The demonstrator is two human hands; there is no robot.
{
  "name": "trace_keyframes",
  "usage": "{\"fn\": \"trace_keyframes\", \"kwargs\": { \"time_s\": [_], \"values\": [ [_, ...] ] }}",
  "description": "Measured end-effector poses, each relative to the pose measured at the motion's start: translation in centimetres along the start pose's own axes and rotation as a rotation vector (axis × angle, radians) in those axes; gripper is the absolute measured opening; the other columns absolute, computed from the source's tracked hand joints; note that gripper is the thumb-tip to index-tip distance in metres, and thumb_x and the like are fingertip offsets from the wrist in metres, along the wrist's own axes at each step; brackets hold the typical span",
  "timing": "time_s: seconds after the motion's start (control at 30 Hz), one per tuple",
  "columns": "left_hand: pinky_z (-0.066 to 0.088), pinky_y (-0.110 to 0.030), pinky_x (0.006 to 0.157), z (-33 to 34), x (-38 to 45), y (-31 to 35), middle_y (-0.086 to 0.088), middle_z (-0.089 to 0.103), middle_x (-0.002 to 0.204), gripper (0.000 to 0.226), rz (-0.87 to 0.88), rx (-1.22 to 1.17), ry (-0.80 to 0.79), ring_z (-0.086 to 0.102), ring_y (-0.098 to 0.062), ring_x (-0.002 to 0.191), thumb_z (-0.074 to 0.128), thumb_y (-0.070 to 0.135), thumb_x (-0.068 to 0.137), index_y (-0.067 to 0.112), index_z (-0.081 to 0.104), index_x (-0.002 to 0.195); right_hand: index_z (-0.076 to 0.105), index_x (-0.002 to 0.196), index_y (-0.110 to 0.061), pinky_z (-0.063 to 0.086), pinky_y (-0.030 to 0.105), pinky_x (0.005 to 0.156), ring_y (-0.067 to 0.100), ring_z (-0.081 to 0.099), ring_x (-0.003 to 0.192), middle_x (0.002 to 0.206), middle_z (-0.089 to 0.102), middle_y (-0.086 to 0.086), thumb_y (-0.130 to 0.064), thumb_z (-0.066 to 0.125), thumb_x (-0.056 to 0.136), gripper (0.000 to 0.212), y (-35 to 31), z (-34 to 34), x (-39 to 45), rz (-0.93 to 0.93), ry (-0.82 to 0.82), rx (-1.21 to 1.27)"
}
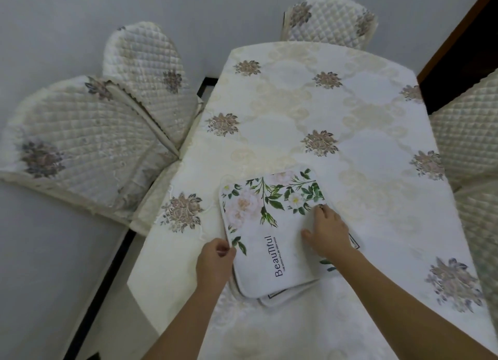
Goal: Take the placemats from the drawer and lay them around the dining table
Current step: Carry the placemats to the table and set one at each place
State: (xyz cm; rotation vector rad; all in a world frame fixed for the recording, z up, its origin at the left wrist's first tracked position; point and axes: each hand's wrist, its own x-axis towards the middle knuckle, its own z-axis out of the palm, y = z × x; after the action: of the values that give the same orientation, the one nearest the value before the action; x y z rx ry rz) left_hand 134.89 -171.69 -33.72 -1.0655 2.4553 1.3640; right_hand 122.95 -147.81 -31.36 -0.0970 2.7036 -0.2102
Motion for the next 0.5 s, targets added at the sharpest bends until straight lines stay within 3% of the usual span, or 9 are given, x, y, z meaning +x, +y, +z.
{"fn": "trace_keyframes", "kwargs": {
  "time_s": [0.1,0.2,0.33,0.5],
  "values": [
    [0.039,-0.022,0.061,0.8,-1.0,-0.2,0.005,0.057,0.093,0.014,0.043,0.13,-0.004,0.06,-0.01,0.074,0.075,0.024,0.081,0.022,0.063,0.074,0.017,0.151,-0.012,0.019,0.048,0.118,0.034,0.01,0.147,0.161,0.008,0.013,-0.044,0.054,0.091,0.077,0.5,0.2,0.3,0.038,-0.003,-0.006],
    [0.038,-0.024,0.066,1.7,-1.9,-0.1,0.004,0.048,0.099,0.014,0.065,0.198,0.009,0.058,-0.014,0.08,0.074,0.024,0.081,0.02,0.062,0.076,0.016,0.152,-0.015,0.019,0.05,0.117,0.035,0.01,0.147,0.161,0.008,0.015,-0.044,0.057,0.087,0.082,1.3,0.3,0.5,0.074,0.003,0.036],
    [0.041,-0.028,0.066,2.2,-1.8,0.3,-0.002,0.058,0.098,0.019,0.001,0.1,0.072,0.06,-0.019,0.083,0.075,0.026,0.08,0.023,0.059,0.089,0.01,0.153,-0.018,0.021,0.05,0.116,0.037,0.018,0.144,0.159,0.013,0.014,-0.047,0.061,0.083,0.091,2.5,0.0,0.5,0.098,-0.024,0.167],
    [0.043,-0.028,0.075,1.3,-0.8,0.7,0.003,0.063,0.095,0.033,-0.136,-0.08,0.065,0.062,-0.02,0.087,0.076,0.025,0.083,0.019,0.055,0.107,0.013,0.152,-0.016,0.033,0.05,0.107,0.039,0.027,0.136,0.154,0.021,0.013,-0.048,0.066,0.081,0.094,2.3,0.0,0.2,0.079,-0.047,0.167]
  ]
}}
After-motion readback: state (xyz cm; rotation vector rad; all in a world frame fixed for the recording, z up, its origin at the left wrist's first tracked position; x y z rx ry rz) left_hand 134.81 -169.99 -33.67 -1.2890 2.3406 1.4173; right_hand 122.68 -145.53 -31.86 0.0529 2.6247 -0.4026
